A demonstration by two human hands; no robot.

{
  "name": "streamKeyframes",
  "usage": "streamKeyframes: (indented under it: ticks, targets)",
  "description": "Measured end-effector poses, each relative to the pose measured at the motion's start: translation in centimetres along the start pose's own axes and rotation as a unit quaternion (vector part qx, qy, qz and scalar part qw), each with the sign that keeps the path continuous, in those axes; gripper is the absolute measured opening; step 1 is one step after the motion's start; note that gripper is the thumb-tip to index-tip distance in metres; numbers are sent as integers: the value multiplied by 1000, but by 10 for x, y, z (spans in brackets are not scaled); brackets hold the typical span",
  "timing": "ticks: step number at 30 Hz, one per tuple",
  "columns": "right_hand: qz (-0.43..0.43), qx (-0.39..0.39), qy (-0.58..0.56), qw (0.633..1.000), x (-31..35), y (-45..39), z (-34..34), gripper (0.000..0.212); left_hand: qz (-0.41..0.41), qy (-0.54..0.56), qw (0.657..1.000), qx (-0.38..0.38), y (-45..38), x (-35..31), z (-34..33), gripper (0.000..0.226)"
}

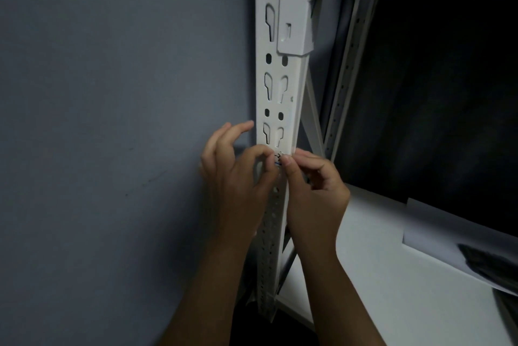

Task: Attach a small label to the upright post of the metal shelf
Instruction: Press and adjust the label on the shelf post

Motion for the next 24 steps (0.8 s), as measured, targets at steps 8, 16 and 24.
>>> streamKeyframes:
  ticks: [8,16,24]
  targets:
    - [-12,-10,-1,1000,-1,2,0,15,0,-71,997,0,1,-6,-3,9]
    - [-21,-11,-7,1000,-3,1,0,13,27,-26,999,-34,2,4,9,9]
    - [-10,-16,-4,1000,-2,1,1,17,7,14,1000,-12,2,0,6,14]
Point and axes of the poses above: each hand's wrist, its own y-axis away from the middle knuckle, its own z-axis out of the back of the hand, x = y × z, the point moved 10 cm from there along -y, towards the middle knuckle
